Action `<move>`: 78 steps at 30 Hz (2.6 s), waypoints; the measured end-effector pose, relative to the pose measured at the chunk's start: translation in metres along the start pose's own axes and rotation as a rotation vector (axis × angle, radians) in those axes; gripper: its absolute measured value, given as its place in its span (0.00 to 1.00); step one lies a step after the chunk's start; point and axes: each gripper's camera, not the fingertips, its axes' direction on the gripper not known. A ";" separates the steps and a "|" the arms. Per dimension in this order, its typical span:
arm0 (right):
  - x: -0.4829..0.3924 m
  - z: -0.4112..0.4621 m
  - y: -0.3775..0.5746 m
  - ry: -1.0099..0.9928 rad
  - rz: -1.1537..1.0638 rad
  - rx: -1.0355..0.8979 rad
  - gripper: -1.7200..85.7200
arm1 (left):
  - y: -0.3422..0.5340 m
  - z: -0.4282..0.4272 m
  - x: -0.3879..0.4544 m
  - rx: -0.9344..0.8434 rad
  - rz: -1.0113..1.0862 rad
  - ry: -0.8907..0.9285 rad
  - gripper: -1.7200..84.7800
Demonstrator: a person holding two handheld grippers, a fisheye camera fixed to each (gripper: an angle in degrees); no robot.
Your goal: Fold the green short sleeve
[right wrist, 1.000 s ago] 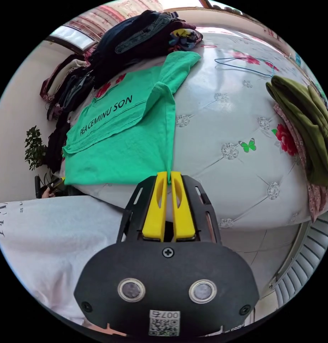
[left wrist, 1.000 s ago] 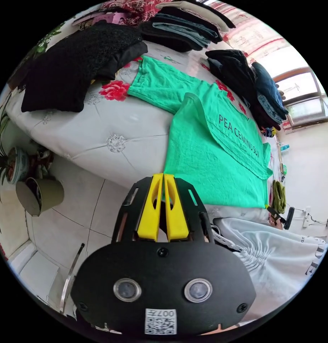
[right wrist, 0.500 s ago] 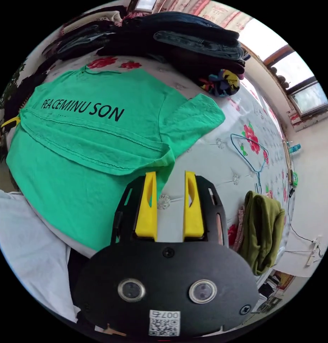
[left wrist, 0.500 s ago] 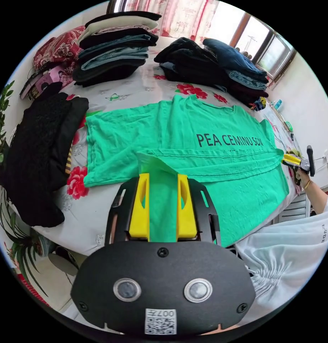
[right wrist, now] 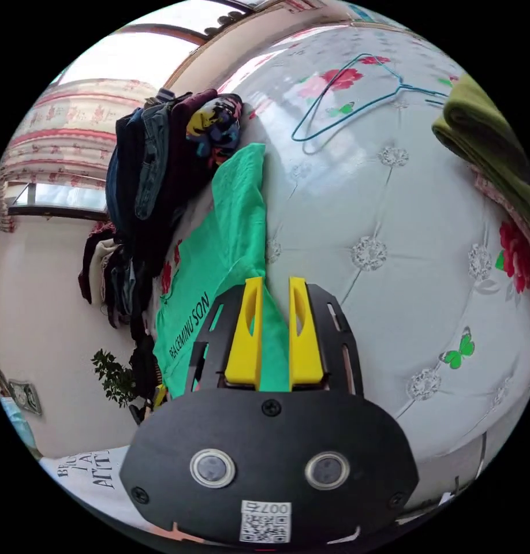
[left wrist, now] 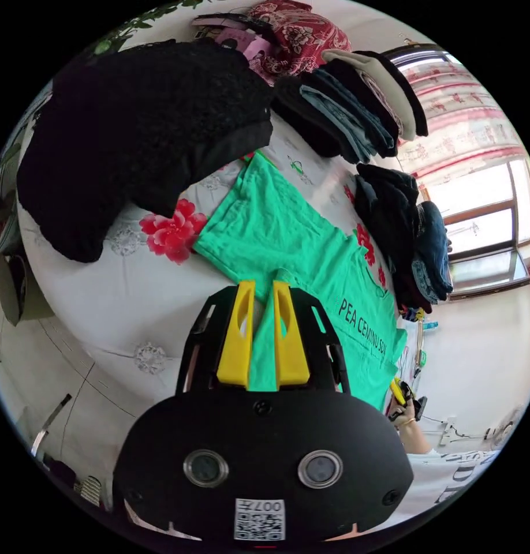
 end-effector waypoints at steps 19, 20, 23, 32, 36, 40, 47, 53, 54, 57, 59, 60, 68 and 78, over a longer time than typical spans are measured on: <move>-0.047 0.053 0.042 -0.020 -0.362 -0.118 0.12 | 0.009 -0.009 -0.092 0.213 -0.127 0.187 0.01; -0.047 0.052 0.044 -0.024 -0.375 -0.117 0.12 | 0.019 -0.018 -0.074 0.242 -0.055 0.214 0.01; -0.056 0.055 0.049 -0.046 -0.438 -0.112 0.12 | 0.052 -0.022 -0.008 0.211 0.248 0.214 0.01; -0.215 0.211 0.110 -0.160 -0.921 -0.426 0.15 | 0.211 0.087 0.137 -0.156 1.152 0.005 0.01; -0.233 0.284 0.125 -0.043 -0.921 -0.524 0.15 | 0.228 0.105 0.125 -0.199 1.102 0.077 0.01; -0.229 0.307 0.128 0.045 -0.939 -0.519 0.15 | 0.238 0.103 0.109 -0.194 1.055 0.201 0.02; -0.165 0.255 0.087 0.022 -0.773 -0.424 0.13 | 0.277 0.170 0.097 -0.375 1.066 0.102 0.08; -0.068 0.144 0.036 0.060 -0.518 -0.147 0.11 | 0.284 0.140 0.118 -0.350 1.099 0.219 0.10; -0.055 0.131 0.031 0.071 -0.480 -0.109 0.11 | 0.284 0.138 0.121 -0.345 1.102 0.219 0.10; 0.012 0.072 0.013 0.129 -0.250 0.076 0.10 | 0.281 0.139 0.127 -0.331 1.092 0.171 0.10; 0.060 0.046 0.004 0.139 -0.094 0.152 0.09 | 0.273 0.153 0.128 -0.353 1.031 0.137 0.09; 0.068 0.043 0.001 0.132 -0.070 0.159 0.09 | 0.270 0.156 0.128 -0.354 1.013 0.140 0.09; 0.079 0.079 -0.020 0.034 -0.069 0.094 0.03 | 0.256 0.173 0.147 -0.333 0.885 0.114 0.07; -0.124 0.141 0.154 0.217 -1.106 -0.223 0.07 | 0.241 0.180 0.133 -0.289 0.672 0.074 0.03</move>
